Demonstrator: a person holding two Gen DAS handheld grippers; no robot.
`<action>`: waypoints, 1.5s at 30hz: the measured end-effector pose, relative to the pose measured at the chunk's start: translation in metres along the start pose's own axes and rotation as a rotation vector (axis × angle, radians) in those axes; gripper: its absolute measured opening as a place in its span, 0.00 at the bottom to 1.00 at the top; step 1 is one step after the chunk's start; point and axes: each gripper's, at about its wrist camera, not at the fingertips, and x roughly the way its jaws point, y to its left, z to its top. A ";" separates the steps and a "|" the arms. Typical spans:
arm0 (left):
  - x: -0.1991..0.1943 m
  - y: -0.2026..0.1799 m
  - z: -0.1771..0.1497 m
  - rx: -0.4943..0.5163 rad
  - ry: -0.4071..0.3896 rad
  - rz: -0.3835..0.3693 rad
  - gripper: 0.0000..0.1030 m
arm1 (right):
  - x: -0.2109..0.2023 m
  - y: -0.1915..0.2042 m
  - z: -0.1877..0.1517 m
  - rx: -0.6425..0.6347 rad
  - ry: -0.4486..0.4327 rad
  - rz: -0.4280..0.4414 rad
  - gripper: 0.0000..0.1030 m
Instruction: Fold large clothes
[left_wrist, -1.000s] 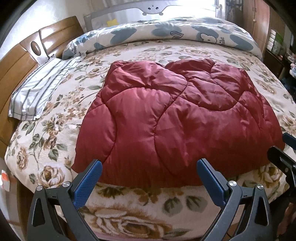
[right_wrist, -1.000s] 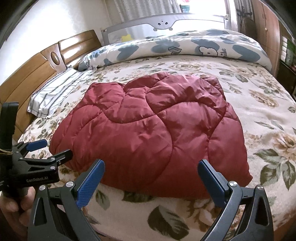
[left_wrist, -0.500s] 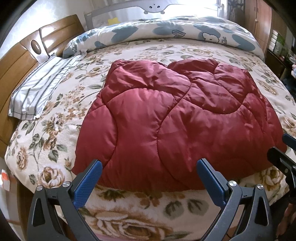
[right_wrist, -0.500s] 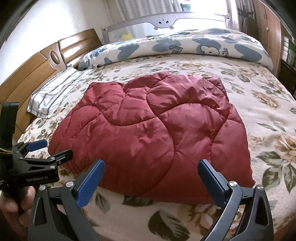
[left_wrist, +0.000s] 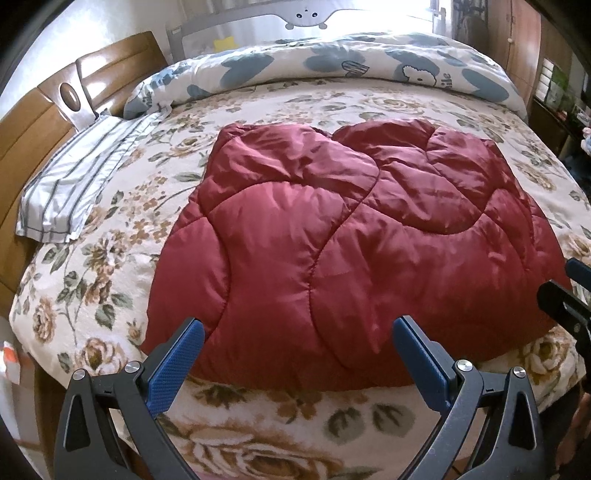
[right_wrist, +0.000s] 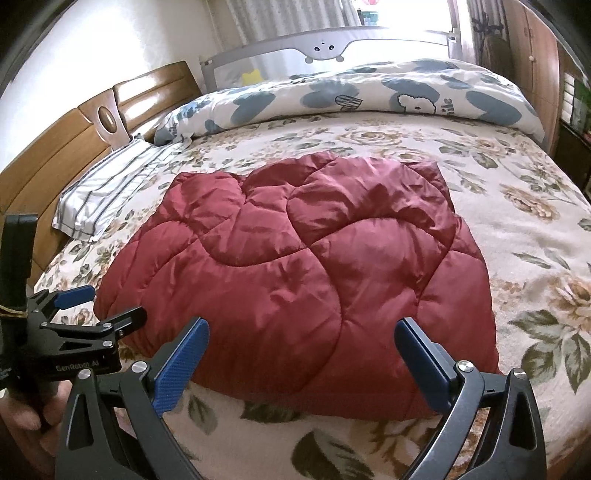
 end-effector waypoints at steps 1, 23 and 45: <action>0.000 0.000 0.000 0.001 -0.001 0.001 0.99 | 0.000 -0.001 0.001 0.001 -0.001 -0.001 0.98; -0.001 -0.007 0.003 0.005 -0.014 0.012 0.99 | 0.000 -0.005 0.001 -0.002 -0.004 -0.010 0.98; -0.003 -0.007 0.004 0.006 -0.018 0.015 0.99 | -0.002 -0.005 0.001 0.000 -0.005 -0.009 0.98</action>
